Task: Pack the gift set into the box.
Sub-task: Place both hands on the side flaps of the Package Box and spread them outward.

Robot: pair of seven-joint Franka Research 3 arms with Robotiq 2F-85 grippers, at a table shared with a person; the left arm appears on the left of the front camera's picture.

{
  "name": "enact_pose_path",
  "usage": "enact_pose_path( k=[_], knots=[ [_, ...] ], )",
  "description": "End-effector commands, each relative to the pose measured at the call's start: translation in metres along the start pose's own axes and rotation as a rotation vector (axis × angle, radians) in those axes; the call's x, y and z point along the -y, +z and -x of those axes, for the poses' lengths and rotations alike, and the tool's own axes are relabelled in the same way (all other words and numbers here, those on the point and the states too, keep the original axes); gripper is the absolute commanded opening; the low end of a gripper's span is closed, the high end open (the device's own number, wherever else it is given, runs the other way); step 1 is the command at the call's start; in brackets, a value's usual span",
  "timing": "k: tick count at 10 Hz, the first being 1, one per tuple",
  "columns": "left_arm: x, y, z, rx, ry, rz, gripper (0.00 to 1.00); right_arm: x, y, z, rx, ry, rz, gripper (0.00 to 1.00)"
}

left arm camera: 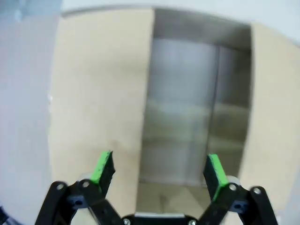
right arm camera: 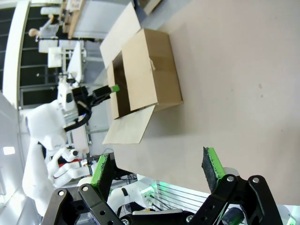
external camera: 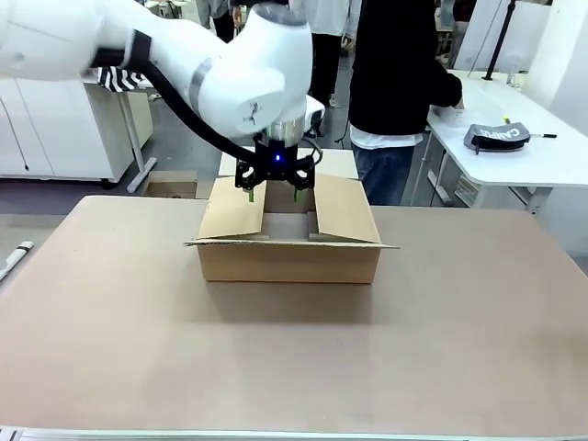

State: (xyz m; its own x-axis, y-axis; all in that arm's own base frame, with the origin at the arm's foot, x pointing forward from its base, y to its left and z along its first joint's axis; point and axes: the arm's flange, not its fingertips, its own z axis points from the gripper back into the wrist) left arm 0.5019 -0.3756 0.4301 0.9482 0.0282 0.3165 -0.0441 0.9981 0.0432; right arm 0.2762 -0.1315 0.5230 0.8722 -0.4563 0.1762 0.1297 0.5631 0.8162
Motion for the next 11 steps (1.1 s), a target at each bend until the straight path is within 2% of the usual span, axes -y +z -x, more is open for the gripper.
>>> enact_pose_path(
  k=[1,4,8,10,11],
  knots=[
    [0.005,-0.028,-0.005,0.124,0.030,-0.193,1.00,0.000,0.001,-0.002,0.000,0.023,-0.021,1.00],
    [0.016,-0.046,-0.010,0.234,-0.011,-0.361,1.00,0.000,0.001,-0.002,0.000,0.023,-0.021,1.00],
    [0.014,-0.041,-0.015,0.270,-0.017,-0.515,1.00,0.000,0.001,-0.002,0.000,0.023,-0.021,1.00],
    [0.002,-0.032,-0.018,0.252,-0.007,-0.529,1.00,0.000,0.001,-0.002,0.000,0.023,-0.021,1.00],
    [-0.002,-0.025,-0.019,0.281,0.002,-0.526,1.00,0.000,0.001,-0.002,0.000,0.023,-0.021,1.00]
  ],
)
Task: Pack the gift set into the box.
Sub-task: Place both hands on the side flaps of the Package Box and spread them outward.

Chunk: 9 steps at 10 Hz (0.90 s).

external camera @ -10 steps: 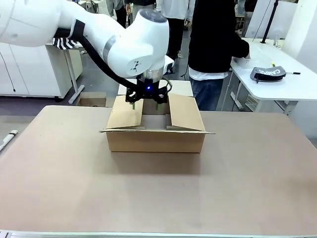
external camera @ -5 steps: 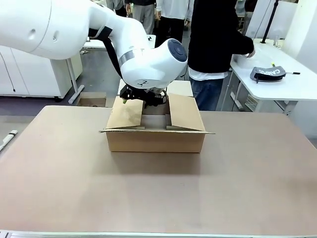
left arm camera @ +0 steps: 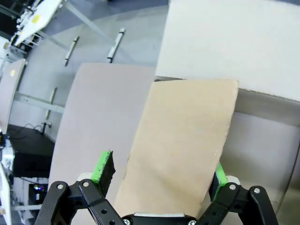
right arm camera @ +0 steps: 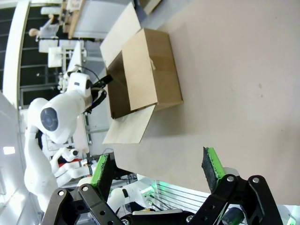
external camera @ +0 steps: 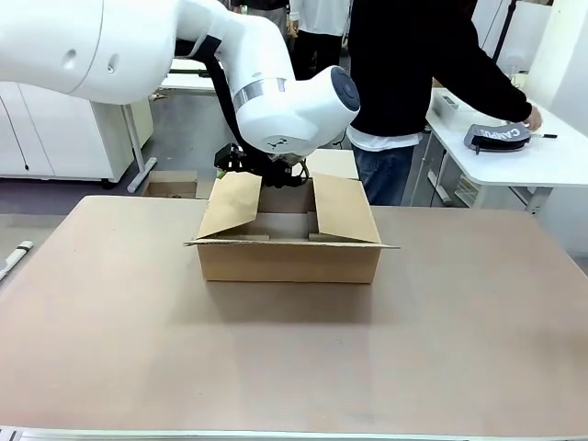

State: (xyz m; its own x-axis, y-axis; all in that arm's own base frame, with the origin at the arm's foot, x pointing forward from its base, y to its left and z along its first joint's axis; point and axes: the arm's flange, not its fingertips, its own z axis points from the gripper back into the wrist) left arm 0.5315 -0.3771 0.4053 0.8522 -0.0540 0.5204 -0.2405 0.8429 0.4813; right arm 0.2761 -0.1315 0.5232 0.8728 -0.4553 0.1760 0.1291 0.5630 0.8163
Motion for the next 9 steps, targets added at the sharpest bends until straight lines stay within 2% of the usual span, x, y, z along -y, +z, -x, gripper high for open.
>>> enact_pose_path(
  k=[1,3,5,7,9],
  knots=[
    [-0.018,0.009,-0.005,0.060,0.049,-0.023,1.00,0.000,0.001,-0.002,0.001,0.023,-0.020,1.00],
    [-0.043,0.020,-0.019,0.079,0.081,-0.031,1.00,0.000,0.001,-0.002,0.001,0.023,-0.020,1.00],
    [-0.070,0.026,-0.031,0.007,0.056,0.016,1.00,0.000,0.001,-0.002,0.001,0.023,-0.020,1.00],
    [-0.080,0.008,-0.035,-0.094,0.038,0.024,1.00,0.000,0.001,-0.002,0.001,0.023,-0.020,1.00],
    [-0.097,-0.014,-0.032,-0.189,0.072,0.025,1.00,0.000,0.001,-0.002,0.001,0.023,-0.020,1.00]
  ],
)
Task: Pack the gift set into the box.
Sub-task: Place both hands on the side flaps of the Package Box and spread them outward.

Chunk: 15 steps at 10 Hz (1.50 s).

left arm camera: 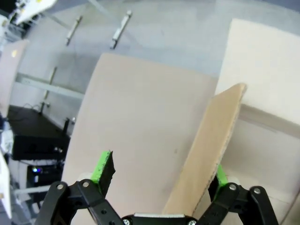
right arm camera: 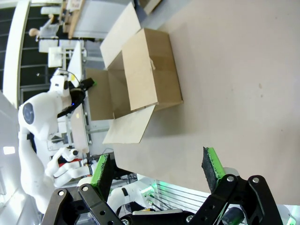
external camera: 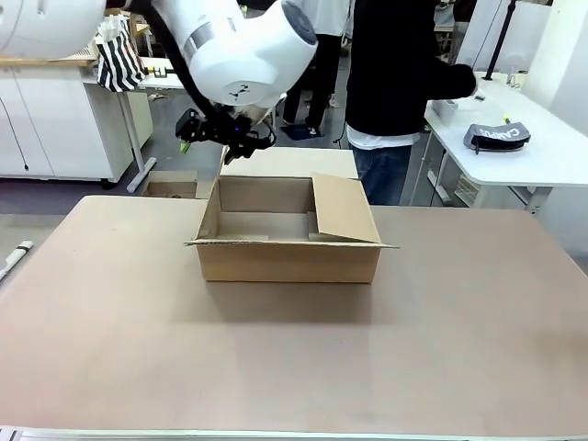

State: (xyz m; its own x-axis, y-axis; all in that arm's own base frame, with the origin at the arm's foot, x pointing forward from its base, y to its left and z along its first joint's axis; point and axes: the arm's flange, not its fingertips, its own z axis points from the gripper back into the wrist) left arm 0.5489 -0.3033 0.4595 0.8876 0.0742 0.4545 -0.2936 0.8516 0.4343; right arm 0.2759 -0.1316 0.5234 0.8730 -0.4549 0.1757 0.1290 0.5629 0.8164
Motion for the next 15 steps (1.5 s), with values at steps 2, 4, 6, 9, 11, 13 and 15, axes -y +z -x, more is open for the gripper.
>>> enact_pose_path(
  k=[2,4,6,9,11,13,15],
  knots=[
    [-0.034,-0.020,0.005,-0.132,0.032,0.025,1.00,0.000,0.001,-0.002,0.001,0.023,-0.020,1.00],
    [-0.064,-0.033,-0.001,-0.214,0.083,0.090,1.00,0.000,0.001,-0.002,0.001,0.023,-0.020,1.00],
    [-0.094,-0.048,-0.007,-0.315,0.118,0.213,1.00,0.000,0.001,-0.002,0.001,0.023,-0.020,1.00],
    [-0.118,-0.069,-0.005,-0.411,0.160,0.428,1.00,0.000,0.001,-0.002,0.001,0.023,-0.020,1.00],
    [-0.146,-0.080,0.001,-0.444,0.228,0.568,1.00,0.000,0.001,-0.002,0.001,0.023,-0.020,1.00],
    [-0.183,-0.092,0.013,-0.469,0.302,0.708,1.00,0.000,0.001,-0.002,0.001,0.023,-0.020,1.00],
    [-0.199,-0.103,0.025,-0.494,0.318,0.765,1.00,0.000,0.001,-0.002,0.001,0.023,-0.020,1.00]
  ],
)
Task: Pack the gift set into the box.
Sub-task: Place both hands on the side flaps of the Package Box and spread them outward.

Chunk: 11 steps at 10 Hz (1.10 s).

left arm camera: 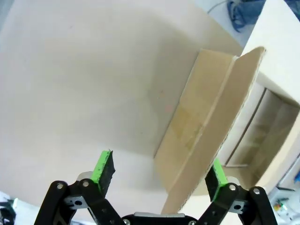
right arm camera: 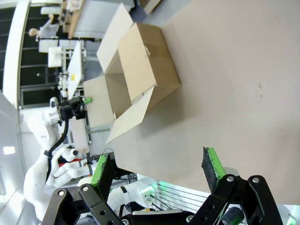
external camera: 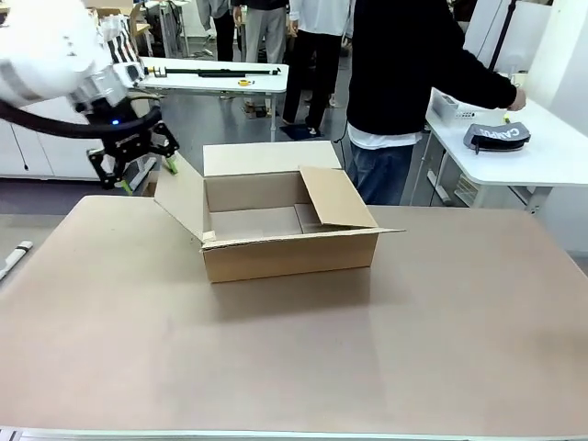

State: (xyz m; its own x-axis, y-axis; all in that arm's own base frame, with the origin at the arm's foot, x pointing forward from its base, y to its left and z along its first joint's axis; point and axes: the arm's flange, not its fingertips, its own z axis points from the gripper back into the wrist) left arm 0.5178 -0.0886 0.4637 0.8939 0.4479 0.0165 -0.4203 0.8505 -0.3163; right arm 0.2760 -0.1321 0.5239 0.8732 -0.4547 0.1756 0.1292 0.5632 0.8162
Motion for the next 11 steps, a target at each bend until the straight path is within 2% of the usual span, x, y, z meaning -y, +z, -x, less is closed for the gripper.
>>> enact_pose_path(
  k=[1,2,4,5,8,9,10,11],
  knots=[
    [-0.019,-0.015,0.009,-0.072,-0.052,0.080,1.00,0.000,0.000,-0.002,0.002,0.023,-0.020,1.00],
    [-0.022,-0.025,0.008,-0.107,-0.058,0.090,1.00,0.000,0.000,-0.002,0.002,0.023,-0.020,1.00],
    [-0.032,-0.037,0.005,-0.158,-0.034,0.218,1.00,0.000,0.000,-0.002,0.002,0.023,-0.020,1.00],
    [-0.021,-0.025,0.009,-0.093,-0.036,0.087,1.00,0.000,0.000,-0.002,0.002,0.023,-0.020,1.00],
    [-0.021,-0.025,0.009,-0.093,-0.036,0.087,1.00,0.000,0.000,0.000,0.000,0.000,0.000,1.00],
    [-0.021,-0.025,0.009,-0.093,-0.036,0.087,1.00,-0.035,-0.037,-0.020,-0.063,0.089,0.003,1.00],
    [-0.021,-0.025,0.009,-0.093,-0.036,0.087,1.00,-0.082,-0.070,-0.029,-0.103,0.241,-0.003,1.00],
    [-0.021,-0.025,0.009,-0.093,-0.036,0.087,1.00,-0.130,-0.113,-0.026,-0.169,0.357,0.000,1.00]
  ],
)
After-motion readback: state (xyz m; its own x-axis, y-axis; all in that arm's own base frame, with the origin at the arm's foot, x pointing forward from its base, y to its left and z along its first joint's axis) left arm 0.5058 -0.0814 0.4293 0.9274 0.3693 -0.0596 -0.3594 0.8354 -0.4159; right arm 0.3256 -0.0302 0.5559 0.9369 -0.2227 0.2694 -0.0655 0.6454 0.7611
